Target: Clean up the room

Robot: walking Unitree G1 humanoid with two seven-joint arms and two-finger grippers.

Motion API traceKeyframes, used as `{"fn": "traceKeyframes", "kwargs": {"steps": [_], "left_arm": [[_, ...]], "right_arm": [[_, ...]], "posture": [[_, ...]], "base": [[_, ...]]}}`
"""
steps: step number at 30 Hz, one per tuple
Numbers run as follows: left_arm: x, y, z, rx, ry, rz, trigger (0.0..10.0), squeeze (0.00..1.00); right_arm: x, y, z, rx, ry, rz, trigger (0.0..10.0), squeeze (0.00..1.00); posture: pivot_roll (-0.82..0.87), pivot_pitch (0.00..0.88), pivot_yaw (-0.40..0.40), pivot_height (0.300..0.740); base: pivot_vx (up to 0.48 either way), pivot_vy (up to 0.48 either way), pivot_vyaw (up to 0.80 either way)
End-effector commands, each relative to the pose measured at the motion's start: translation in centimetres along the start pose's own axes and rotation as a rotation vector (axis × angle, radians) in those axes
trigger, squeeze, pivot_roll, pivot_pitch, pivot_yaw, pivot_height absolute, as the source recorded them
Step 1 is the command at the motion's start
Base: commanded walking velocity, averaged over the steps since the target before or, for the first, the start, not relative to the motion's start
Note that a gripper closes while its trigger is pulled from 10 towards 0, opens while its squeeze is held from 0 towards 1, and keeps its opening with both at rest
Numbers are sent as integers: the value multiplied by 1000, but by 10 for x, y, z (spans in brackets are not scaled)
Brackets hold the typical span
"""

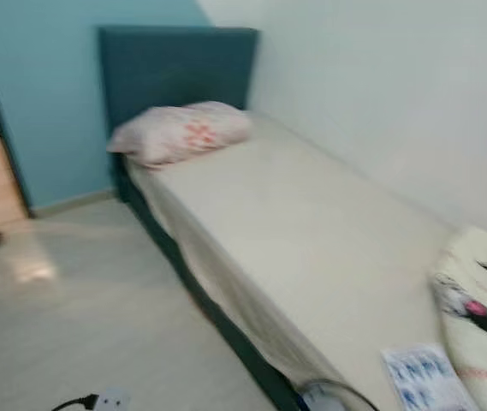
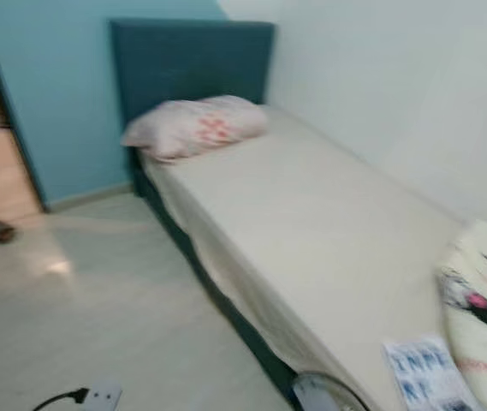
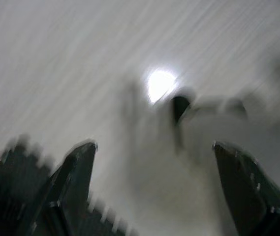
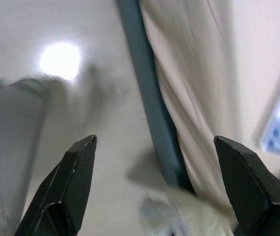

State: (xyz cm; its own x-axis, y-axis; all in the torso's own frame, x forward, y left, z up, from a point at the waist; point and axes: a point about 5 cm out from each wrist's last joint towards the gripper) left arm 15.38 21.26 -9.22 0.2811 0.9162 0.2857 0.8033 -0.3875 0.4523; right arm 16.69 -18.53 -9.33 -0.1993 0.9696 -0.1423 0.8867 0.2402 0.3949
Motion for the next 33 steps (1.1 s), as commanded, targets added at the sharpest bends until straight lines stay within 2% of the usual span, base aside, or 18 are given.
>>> {"fn": "traceKeyframes", "kwargs": {"steps": [1, 7, 16, 19, 25, 28, 30, 31, 33], "left_arm": [[-8, -1, 0, 3, -23, 3, 10000, 0], [-8, -1, 0, 1, -25, 1, 10000, 0], [-5, 3, 0, -15, 1, -26, 10000, 0], [-4, 5, 1, -25, 0, -29, 10000, 0], [-4, 8, 1, -35, -2, -30, 10000, 0], [-3, 9, 1, -38, 3, -22, 10000, 0], [-1, 10, 2, -36, 20, -19, 10000, 0], [-1, 10, 2, -36, 20, -19, 10000, 0], [3, 13, 2, -49, 49, -30, 10000, 0]], "right_arm": [[-5, -9, -1, 31, -18, 13, 10000, 0], [-5, -10, -1, 29, -20, 18, 10000, 0], [-7, -10, -1, 19, -34, 50, 10000, 0], [-8, -8, -1, 12, -37, 87, 10000, 0], [-10, -5, -1, -3, -47, 103, 10000, 0], [-12, -1, -1, -27, -56, 147, 10000, 0], [-15, 7, -1, -74, -67, 252, 10000, 0], [-15, 7, -1, -74, -67, 252, 10000, 0], [-19, 16, -1, -118, -71, 368, 10000, 0]], "posture": [[138, 0, -150, 740], [130, 0, -148, 740], [131, 0, -151, 740], [130, 0, -149, 740], [129, 0, -149, 740], [129, 0, -149, 740], [122, 0, -145, 740], [122, 0, -145, 740], [118, 0, -140, 740]], "base": [[0, -375, 0], [0, -357, 0], [0, 0, 0], [0, 0, -750], [0, 0, -745], [0, -320, -233], [0, -480, 0], [0, -480, 0], [0, -152, 0]]}}
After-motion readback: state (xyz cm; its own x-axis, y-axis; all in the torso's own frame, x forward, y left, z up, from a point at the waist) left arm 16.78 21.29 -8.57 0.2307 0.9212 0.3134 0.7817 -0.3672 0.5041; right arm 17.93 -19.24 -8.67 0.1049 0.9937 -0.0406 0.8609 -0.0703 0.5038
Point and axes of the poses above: a point about 5 cm out from each wrist's last joint towards the gripper, its own z axis pointing out of the wrist towards the gripper, its own y axis along the axis of the wrist's last joint, x = y × z, and after that the axes turned 14 degrees about z, right-handed
